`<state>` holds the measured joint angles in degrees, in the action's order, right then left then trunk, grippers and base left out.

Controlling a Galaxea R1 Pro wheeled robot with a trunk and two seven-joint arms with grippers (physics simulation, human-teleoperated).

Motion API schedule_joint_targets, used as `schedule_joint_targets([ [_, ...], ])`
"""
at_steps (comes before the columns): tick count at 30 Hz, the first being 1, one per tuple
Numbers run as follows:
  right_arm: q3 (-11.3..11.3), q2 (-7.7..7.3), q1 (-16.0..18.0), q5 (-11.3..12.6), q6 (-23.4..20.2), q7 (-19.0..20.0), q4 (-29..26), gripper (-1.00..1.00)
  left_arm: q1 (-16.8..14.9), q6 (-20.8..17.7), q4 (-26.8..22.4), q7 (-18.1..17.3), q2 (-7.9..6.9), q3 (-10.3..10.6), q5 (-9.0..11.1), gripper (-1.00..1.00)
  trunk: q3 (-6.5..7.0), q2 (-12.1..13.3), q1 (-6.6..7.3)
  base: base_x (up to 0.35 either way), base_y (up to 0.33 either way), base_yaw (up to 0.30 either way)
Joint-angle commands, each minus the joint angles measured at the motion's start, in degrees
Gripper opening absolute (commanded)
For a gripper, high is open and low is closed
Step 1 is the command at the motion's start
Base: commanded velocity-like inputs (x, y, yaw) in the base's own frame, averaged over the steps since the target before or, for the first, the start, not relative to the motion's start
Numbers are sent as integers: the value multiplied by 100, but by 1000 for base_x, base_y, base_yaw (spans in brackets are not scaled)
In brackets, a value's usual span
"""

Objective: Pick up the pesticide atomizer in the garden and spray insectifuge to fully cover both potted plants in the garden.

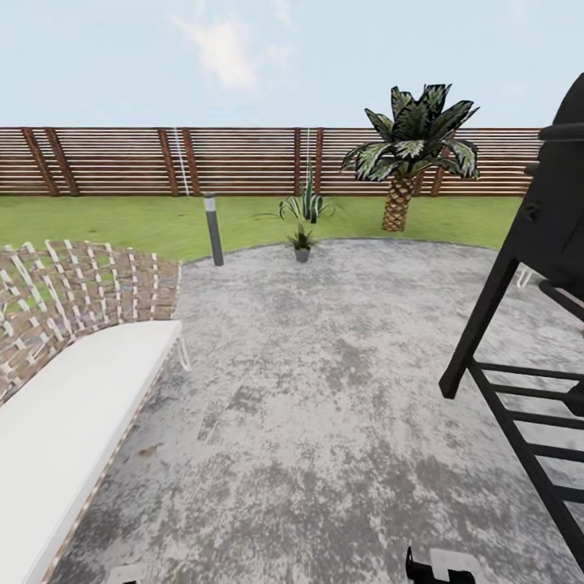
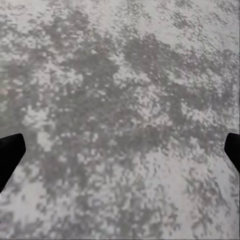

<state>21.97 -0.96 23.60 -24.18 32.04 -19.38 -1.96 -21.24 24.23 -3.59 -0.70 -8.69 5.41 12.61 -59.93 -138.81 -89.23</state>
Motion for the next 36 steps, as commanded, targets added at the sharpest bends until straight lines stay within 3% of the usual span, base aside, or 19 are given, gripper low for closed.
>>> schedule_joint_targets([
  [1, 31, 0, 4, -61, 13, -31, 8, 100, -3, 17, 4, -9, -1, 48, 58, -100, -5, -2, -2, 339, 0, 0],
  [36, 30, 8, 4, -61, 13, -31, 8, 100, -3, 21, 2, -9, -1, 51, 59, -100, -5, -2, -2, 339, 0, 0],
])
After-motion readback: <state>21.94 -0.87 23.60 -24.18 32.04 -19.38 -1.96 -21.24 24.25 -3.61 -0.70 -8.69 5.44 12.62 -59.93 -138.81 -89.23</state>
